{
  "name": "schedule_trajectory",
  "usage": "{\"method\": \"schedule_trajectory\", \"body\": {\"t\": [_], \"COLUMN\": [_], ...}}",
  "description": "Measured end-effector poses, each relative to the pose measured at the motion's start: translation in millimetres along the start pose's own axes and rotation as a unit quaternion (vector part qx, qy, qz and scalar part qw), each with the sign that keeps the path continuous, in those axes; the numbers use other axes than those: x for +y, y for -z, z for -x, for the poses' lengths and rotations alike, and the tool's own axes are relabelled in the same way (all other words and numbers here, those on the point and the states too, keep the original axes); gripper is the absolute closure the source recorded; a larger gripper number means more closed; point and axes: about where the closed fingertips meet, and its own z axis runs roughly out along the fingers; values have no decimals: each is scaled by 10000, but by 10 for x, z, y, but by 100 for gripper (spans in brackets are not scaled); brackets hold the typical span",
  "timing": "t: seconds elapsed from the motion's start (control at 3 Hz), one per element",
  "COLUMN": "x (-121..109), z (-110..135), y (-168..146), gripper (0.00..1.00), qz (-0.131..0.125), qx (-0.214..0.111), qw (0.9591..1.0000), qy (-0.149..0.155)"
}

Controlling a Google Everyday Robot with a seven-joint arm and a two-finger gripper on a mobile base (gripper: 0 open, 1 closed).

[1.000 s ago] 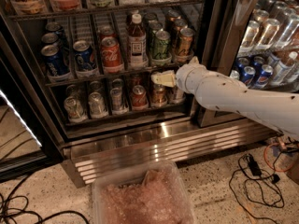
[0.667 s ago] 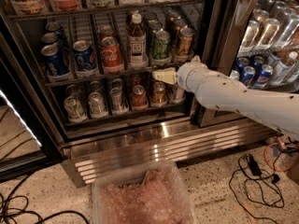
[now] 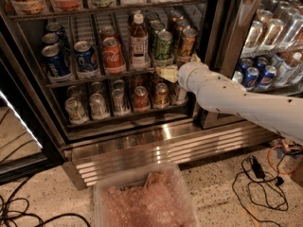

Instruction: Pick orange can from middle shelf of fridge

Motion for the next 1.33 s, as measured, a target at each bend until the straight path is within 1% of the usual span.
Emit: {"method": "schedule_trajectory", "body": {"t": [0.33,0.67,1.33], "x": [-15,-40,-212], "z": [47,52,-42], "y": [-42,-72,-121], "gripper": [20,21,22], "qz": [-46,-117,-451], "qx": [-115,-148,-70], "qw": [9999,9996,9987], "qy": [94,207,239]}}
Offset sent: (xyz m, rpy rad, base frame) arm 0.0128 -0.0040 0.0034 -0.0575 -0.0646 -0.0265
